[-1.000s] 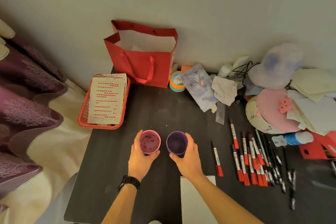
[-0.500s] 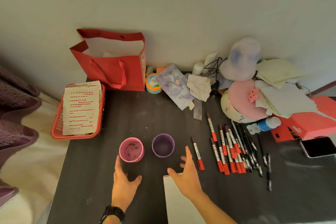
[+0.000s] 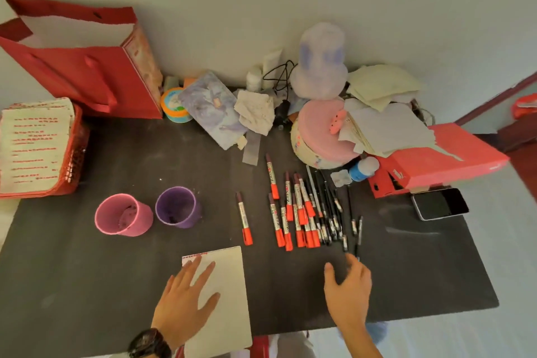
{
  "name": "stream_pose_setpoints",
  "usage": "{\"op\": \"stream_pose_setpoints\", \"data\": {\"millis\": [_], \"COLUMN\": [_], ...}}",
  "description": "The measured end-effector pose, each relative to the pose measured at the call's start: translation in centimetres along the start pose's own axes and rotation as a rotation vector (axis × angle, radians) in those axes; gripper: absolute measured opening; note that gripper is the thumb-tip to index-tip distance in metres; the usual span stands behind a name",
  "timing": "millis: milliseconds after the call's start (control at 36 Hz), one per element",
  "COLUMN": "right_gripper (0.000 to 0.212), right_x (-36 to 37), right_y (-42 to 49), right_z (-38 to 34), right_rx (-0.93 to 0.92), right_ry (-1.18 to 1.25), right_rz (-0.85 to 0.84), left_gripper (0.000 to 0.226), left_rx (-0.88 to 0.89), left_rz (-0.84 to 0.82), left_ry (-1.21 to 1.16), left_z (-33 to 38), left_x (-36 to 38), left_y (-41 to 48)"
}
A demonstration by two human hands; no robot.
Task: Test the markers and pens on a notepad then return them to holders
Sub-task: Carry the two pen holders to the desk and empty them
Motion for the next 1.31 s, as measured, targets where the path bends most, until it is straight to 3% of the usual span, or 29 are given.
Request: {"op": "stream_pose_setpoints", "data": {"millis": [83, 250, 417, 583, 722, 833, 944, 1056, 1194, 1306], "right_gripper": [0.055, 0.044, 0.044, 0.028, 0.063, 0.068, 0.071, 0.068, 0.047, 0.032], "right_x": [-1.4, -0.7, -1.0, -0.3, 0.2, 2.9, 5.0, 4.9, 3.9, 3.3], "right_y": [3.4, 8.1, 12.0, 13.6, 12.9, 12.0, 11.7, 11.3, 10.6, 10.2], "right_z": [2.2, 6.3, 5.7, 3.1, -1.6, -4.0, -4.4, -4.5, -4.3, -4.0], "right_rx": [-0.033, 0.012, -0.085, -0.168, -0.397, -0.557, -0.62, -0.606, -0.631, -0.677], "right_ry": [-0.061, -0.007, 0.058, 0.126, 0.079, -0.086, -0.21, -0.177, -0.07, -0.04], "right_rz": [0.061, -0.024, 0.036, 0.098, 0.259, 0.226, 0.193, 0.264, 0.429, 0.559], "left_gripper": [0.071, 0.069, 0.059, 0.076, 0.09, 0.099, 0.092, 0.084, 0.075, 0.051], "left_rx": [-0.042, -0.114, -0.186, -0.008, 0.225, 0.401, 0.394, 0.381, 0.487, 0.632], "left_rz": [-0.009, 0.072, 0.21, 0.367, 0.361, 0.353, 0.444, 0.479, 0.55, 0.619], "left_ry": [0.01, 0.059, -0.035, -0.128, -0.013, 0.099, 0.052, 0.034, -0.093, -0.183], "left_z": [1.1, 2.2, 4.3, 9.3, 13.6, 16.0, 16.2, 16.4, 16.9, 18.2], "left_x": [0.5, -0.6, -3.0, -5.1, -4.8, -2.9, -3.9, -4.2, -4.3, -4.7], "left_y": [0.6, 2.2, 4.8, 8.9, 13.0, 14.2, 15.6, 16.6, 15.4, 13.9]}}
Point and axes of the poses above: each hand's wrist, its own y-axis towards the middle knuckle, its own x-axis out of the palm, z = x × y, the point moved 10 cm from there along y, towards the middle knuckle, and after that the axes turned 5 degrees about z, right-handed, at the moved point
